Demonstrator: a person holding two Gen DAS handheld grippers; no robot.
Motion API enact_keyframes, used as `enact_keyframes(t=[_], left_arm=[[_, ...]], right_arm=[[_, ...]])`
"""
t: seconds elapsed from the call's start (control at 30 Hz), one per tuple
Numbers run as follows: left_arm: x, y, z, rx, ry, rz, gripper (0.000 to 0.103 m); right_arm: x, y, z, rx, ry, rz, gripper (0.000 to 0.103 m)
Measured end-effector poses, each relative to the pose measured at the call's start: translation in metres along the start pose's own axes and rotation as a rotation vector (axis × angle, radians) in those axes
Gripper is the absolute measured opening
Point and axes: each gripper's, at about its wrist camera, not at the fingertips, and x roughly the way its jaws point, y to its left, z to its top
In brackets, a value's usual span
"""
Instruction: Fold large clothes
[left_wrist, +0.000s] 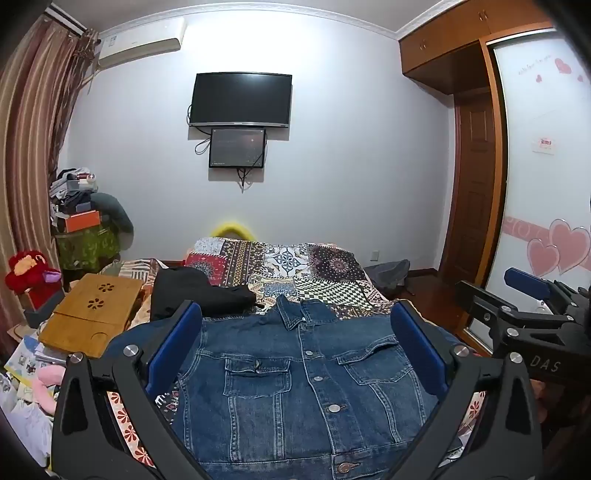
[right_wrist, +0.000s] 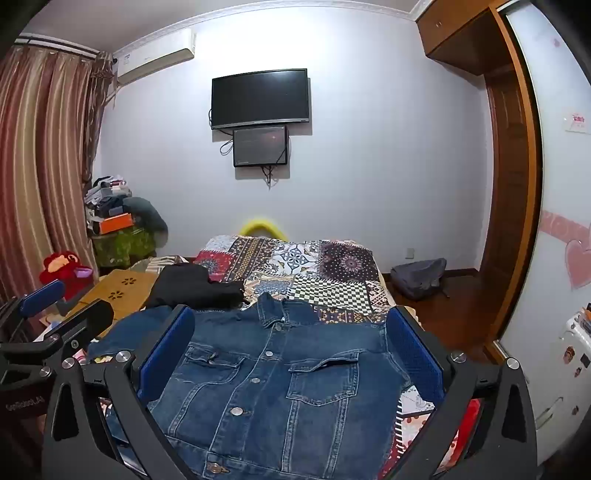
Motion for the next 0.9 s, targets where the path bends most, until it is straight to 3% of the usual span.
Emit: enact_keyframes(t=[0.9], left_arm=[[0.006,0.012,-0.004,-0.054,-0.011,0.020,0.103]], right_arm=[[0.002,0.011,0.000,-0.008,0.011,0.016,0.103]])
